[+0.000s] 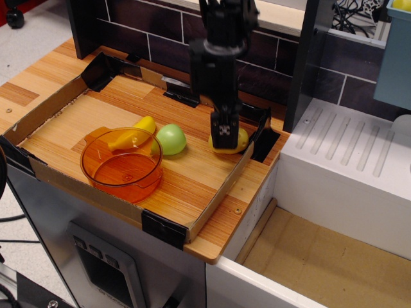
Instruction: Put potato in pot
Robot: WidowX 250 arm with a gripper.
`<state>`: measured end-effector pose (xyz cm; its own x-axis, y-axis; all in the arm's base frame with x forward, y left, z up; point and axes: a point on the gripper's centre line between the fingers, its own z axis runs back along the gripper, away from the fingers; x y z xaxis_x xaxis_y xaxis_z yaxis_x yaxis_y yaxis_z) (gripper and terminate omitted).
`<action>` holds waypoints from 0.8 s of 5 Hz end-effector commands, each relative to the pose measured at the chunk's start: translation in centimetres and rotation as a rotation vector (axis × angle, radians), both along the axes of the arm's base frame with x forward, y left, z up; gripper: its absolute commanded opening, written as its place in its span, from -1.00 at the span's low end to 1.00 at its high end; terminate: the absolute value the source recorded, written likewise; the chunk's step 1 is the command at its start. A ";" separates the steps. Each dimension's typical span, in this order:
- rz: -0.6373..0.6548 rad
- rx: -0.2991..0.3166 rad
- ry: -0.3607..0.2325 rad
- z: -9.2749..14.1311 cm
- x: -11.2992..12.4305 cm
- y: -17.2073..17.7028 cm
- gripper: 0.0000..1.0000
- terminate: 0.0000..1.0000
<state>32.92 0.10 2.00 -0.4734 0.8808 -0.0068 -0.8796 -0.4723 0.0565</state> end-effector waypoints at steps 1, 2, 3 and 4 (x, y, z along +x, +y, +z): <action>-0.006 0.040 -0.050 0.0 1.9 0.0 1.00 -1.00; 0.006 0.023 -0.067 0.4 1.7 -0.1 -1.00 -1.00; -0.017 -0.042 -0.118 2.3 1.1 0.4 -1.00 -1.00; -0.050 -0.075 -0.150 5.9 0.3 1.7 -1.00 -1.00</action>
<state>31.87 1.28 5.99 -0.4257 0.8956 -0.1290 -0.9045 -0.4254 0.0314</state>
